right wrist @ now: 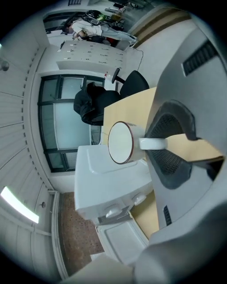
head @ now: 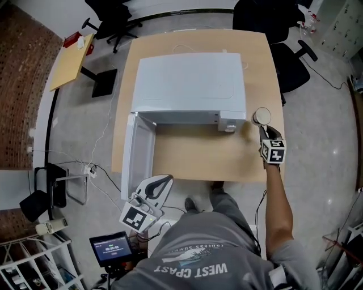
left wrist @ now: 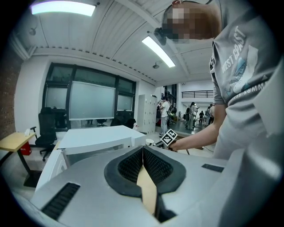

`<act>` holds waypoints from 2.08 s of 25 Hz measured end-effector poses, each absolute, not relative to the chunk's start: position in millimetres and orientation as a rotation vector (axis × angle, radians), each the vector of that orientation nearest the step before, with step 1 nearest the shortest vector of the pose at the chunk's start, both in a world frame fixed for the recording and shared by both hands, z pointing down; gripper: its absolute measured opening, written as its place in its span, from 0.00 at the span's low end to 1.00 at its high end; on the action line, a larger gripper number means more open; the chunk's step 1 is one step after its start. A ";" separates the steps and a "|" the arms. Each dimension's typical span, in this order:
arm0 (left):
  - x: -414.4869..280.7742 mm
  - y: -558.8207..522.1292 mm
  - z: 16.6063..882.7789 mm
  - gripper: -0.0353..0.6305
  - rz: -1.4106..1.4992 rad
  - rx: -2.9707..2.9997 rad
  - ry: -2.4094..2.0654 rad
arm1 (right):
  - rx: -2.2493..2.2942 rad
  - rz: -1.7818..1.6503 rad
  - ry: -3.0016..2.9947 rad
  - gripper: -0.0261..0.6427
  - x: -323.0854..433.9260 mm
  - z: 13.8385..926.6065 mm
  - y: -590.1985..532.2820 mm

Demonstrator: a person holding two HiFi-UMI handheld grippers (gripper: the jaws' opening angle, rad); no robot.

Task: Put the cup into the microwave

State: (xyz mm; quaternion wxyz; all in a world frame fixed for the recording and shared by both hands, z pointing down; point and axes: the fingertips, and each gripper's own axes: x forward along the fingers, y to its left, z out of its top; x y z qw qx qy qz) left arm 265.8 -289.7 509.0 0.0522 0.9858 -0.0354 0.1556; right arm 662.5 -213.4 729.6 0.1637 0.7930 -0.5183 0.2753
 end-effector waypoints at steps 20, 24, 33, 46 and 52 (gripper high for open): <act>159.0 -285.0 433.8 0.09 0.157 3.150 0.022 | 2.127 0.367 -1.790 0.15 416.6 432.3 -155.0; 154.6 -283.5 441.5 0.09 0.216 3.151 0.021 | 2.075 0.359 -1.859 0.15 382.6 415.4 -152.8; 167.9 -296.9 431.5 0.09 0.052 3.226 0.071 | 2.035 0.293 -1.955 0.15 334.1 395.5 -156.1; 153.7 -306.5 455.3 0.09 0.027 3.238 -0.012 | 1.910 0.402 -2.052 0.15 313.9 455.3 -199.0; 155.7 -310.1 462.1 0.09 0.097 3.203 -0.046 | 1.875 0.530 -2.050 0.15 333.5 497.2 -230.1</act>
